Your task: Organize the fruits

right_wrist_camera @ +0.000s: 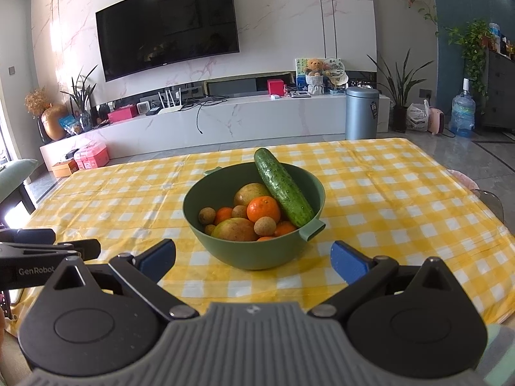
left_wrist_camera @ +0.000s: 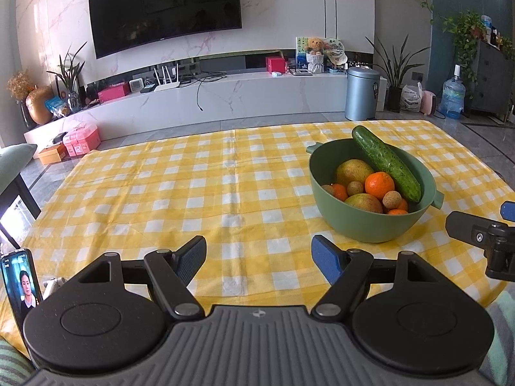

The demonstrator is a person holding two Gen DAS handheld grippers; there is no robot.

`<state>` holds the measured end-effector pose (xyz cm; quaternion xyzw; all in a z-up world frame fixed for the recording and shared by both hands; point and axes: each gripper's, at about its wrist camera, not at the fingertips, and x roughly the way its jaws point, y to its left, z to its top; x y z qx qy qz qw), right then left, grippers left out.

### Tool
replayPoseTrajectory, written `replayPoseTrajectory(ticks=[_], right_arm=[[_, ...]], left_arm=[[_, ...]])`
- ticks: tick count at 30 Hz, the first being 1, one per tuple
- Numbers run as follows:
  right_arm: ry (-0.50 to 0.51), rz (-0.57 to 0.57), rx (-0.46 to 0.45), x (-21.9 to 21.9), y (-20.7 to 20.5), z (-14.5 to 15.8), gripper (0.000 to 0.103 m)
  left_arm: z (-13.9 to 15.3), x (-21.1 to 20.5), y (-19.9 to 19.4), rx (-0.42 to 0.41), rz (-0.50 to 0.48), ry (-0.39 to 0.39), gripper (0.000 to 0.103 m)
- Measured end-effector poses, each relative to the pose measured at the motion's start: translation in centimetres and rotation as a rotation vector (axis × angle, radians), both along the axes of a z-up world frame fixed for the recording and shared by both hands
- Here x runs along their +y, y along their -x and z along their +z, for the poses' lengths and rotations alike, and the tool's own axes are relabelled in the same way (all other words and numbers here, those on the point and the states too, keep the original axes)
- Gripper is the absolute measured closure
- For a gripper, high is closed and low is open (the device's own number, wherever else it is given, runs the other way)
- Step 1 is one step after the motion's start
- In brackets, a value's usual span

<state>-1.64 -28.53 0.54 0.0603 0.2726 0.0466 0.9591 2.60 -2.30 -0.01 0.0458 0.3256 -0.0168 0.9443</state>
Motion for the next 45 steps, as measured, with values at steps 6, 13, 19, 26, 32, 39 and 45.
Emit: replayPoseTrajectory(ticks=[6,13,19,26,32,39,45], right_arm=[[-0.001,-0.005,-0.004,-0.1,0.17,0.1,0.004],[0.004,-0.01,-0.008,-0.12,0.33,0.22,0.004],[0.003,-0.013,-0.001,-0.15,0.36,0.22,0.004],[0.007,-0.01,0.0,-0.06,0.33,0.23,0.004],[0.009,-0.008,0.001,-0.02,0.33,0.23,0.004],[0.011,-0.011,0.006,-0.08,0.22,0.08,0.004],[0.013,-0.012,0.01,-0.09,0.12,-0.04,0.004]], left_arm=[[0.21,0.01,0.18,0.003,0.003,-0.001,0.016],[0.26,0.03,0.37,0.002,0.011,0.003,0.016],[0.26,0.06,0.36,0.007,0.014,0.002,0.016],[0.27,0.06,0.34,0.009,0.015,0.001,0.016],[0.29,0.09,0.34,0.011,0.016,0.0,0.016],[0.11,0.15,0.35,0.013,0.017,0.0,0.016],[0.17,0.15,0.32,0.015,0.019,0.0,0.016]])
